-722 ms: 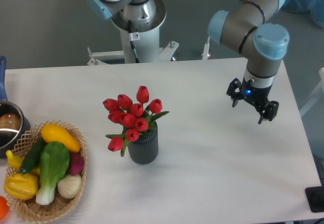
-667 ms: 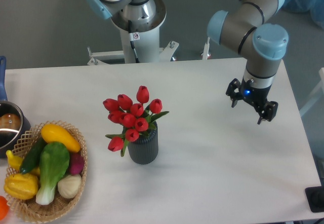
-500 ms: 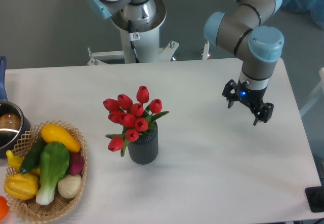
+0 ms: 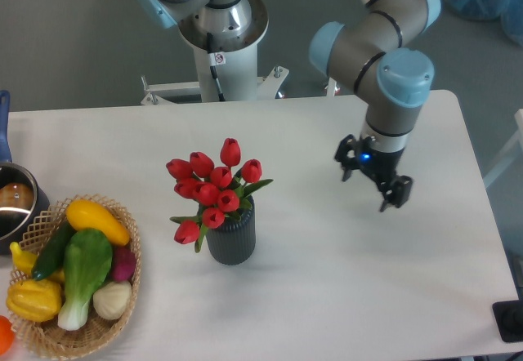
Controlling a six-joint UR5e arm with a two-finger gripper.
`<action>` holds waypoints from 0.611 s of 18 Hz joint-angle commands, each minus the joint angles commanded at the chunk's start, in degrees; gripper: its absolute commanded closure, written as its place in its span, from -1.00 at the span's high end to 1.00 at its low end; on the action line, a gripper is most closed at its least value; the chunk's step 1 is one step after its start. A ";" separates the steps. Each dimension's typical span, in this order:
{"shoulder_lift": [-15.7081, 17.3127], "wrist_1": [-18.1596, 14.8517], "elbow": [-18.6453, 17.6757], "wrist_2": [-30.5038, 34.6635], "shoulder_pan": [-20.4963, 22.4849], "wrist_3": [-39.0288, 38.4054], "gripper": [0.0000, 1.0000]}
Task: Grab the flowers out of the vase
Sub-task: 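Move the open gripper toward the red tulip bouquet above the vase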
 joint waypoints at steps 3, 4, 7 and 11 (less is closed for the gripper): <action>4.66 -0.35 -0.98 -2.48 -0.35 0.09 1.00; 5.45 -0.35 -0.98 -3.09 -0.52 -0.17 1.00; 7.30 -0.53 -1.85 -9.23 -0.18 -1.49 1.00; 9.94 -0.70 -2.47 -10.04 0.88 -1.49 1.00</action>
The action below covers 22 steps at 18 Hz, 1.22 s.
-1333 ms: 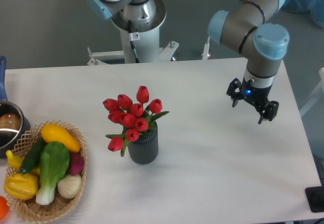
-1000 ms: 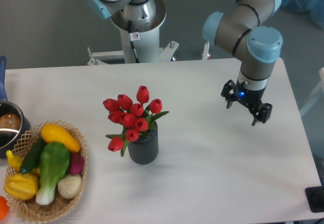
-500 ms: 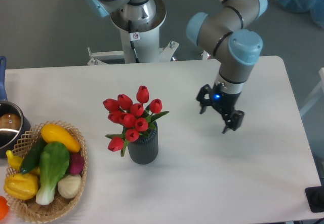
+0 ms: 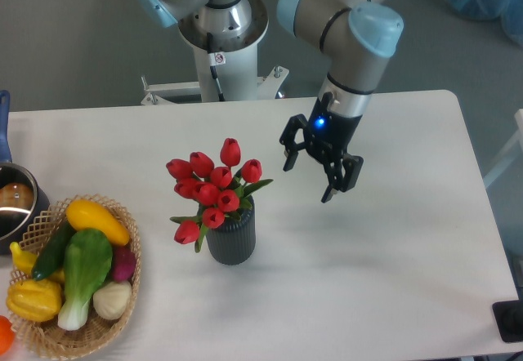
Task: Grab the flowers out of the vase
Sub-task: 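Move the open gripper toward the red tulip bouquet above the vase, then lower the gripper around the tulip stems and close it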
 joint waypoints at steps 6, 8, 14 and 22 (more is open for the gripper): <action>-1.31 -0.09 -2.29 -12.91 1.49 0.27 1.00; -1.40 -0.09 -2.81 -13.36 1.58 0.18 1.00; -0.09 -0.18 -5.62 -14.06 1.67 0.62 1.00; 0.53 -0.18 -7.03 -17.83 1.32 0.62 1.00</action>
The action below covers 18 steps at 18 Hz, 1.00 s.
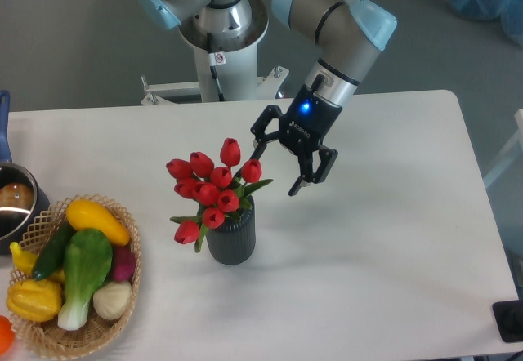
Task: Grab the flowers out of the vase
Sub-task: 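Lower the gripper around the tulip stems and close it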
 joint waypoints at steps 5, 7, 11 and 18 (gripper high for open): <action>0.26 0.00 -0.97 -2.29 -0.44 0.00 1.00; 0.09 -0.17 -0.97 -4.92 -1.40 -0.17 1.00; -1.49 0.17 0.17 -10.90 -2.37 -0.61 1.00; -4.39 0.53 2.46 -14.07 -5.53 -1.93 1.00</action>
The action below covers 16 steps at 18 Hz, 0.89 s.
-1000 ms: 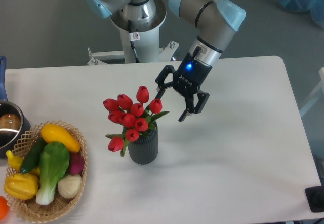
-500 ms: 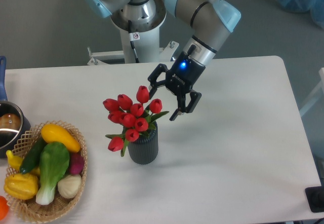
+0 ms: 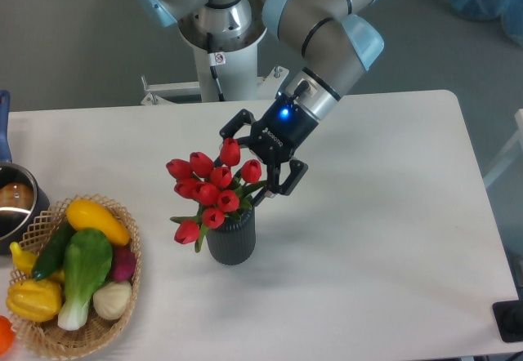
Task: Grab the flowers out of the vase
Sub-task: 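Lower the gripper around the tulip stems and close it, then lift the gripped tulips straight up out of the black vase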
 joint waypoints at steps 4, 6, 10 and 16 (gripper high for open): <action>-1.41 0.09 -0.09 0.53 -0.36 0.53 0.04; -1.41 0.18 0.00 0.97 -0.36 0.70 -0.61; -1.24 0.27 1.23 3.59 -0.27 0.62 -1.00; 0.08 0.26 3.25 3.25 0.26 -3.41 -1.00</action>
